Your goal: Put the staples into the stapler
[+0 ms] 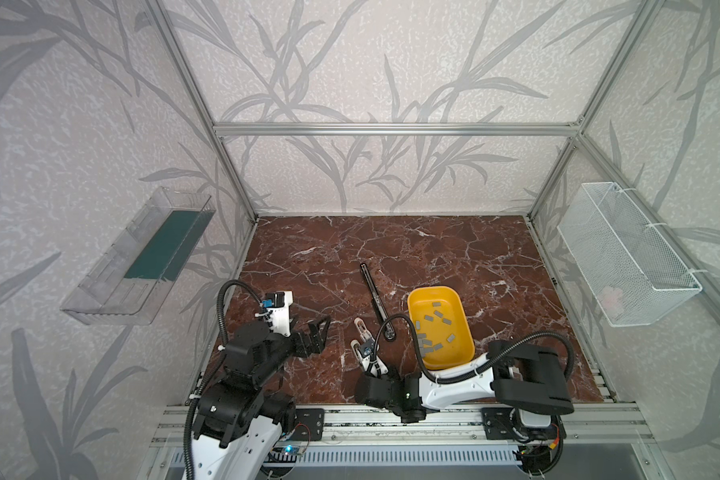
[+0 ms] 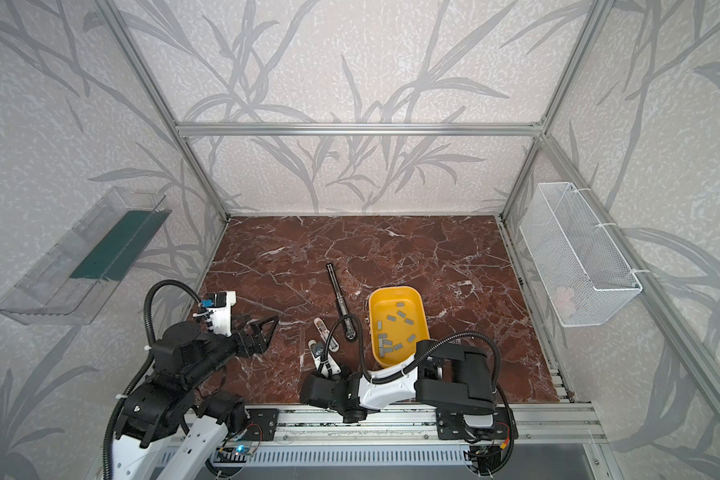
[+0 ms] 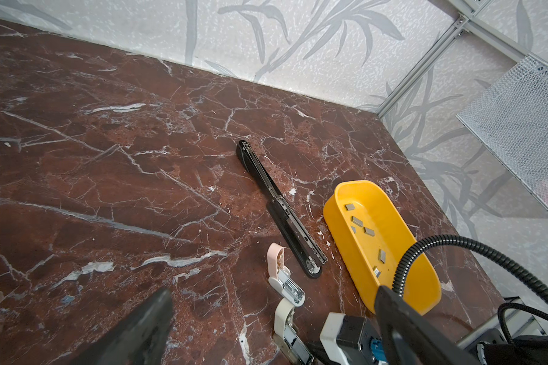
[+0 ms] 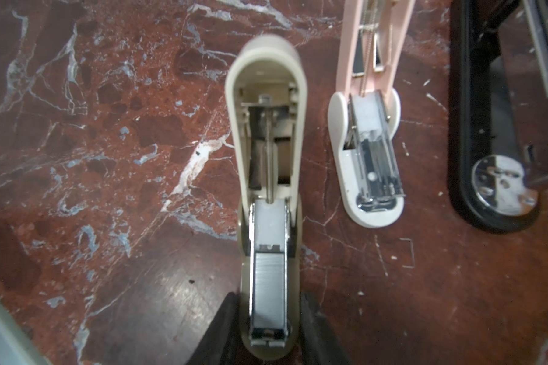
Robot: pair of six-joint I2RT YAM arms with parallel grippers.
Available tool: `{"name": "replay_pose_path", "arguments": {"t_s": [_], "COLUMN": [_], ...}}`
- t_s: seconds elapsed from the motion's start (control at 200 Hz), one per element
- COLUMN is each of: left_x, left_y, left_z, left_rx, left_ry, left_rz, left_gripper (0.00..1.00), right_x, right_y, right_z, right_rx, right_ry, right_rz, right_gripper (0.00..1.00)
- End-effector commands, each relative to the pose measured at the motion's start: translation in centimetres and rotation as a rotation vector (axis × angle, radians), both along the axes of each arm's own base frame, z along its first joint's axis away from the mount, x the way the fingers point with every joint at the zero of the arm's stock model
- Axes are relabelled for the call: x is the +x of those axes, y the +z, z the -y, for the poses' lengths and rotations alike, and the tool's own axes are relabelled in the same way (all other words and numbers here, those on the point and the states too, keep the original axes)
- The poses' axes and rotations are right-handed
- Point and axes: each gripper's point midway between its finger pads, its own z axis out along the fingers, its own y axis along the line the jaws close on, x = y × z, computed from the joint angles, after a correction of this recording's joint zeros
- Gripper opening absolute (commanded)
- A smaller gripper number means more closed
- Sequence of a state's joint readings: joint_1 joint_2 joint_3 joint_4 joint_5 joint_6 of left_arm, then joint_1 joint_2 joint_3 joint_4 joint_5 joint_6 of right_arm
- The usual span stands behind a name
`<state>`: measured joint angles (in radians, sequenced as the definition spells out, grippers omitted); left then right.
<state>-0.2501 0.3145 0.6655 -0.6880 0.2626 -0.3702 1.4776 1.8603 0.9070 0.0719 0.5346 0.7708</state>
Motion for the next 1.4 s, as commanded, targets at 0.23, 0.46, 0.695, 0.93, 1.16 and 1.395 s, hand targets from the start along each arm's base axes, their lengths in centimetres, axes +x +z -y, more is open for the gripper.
{"name": "replay_pose_path", "arguments": {"t_s": [0.23, 0.46, 0.695, 0.93, 1.16, 1.395], "left_x": [-0.3, -0.2, -0.6, -0.9, -1.5, 1.2], "left_y": [-0.3, -0.4, 0.9, 3.5, 6.6, 2.8], "left_z": [-0.1, 0.1, -0.3, -0.7, 1.1, 0.8], "left_rx": [-0.003, -0.004, -0.03, -0.013, -0.142, -0.256], "left_ry": [0.004, -0.004, 0.027, 0.041, -0.011, 0.12], "left_rz": [-0.013, -0.018, -0.02, -0.05, -0.16, -0.225], "left_gripper": [0.99, 0.99, 0.99, 0.99, 0.99, 0.99], "right_x": [1.6, 3.4, 4.3, 4.7, 6.3, 8.2], "right_y": [-2.0, -2.4, -0.3, 7.0, 14.6, 16.9], "right_z": [-1.1, -2.1, -2.9, -3.5, 2.8, 11.5], "right_rx": [-0.084, -0.076, -0.035, 0.058, 0.164, 0.127], "right_ry": [-0.076, -0.108, -0.077, -0.019, -0.232, -0.375], "right_rz": [0.003, -0.014, 0.003, 0.071, 0.06, 0.037], "right_gripper": [0.26, 0.26, 0.48, 0.66, 0.97, 0.99]}}
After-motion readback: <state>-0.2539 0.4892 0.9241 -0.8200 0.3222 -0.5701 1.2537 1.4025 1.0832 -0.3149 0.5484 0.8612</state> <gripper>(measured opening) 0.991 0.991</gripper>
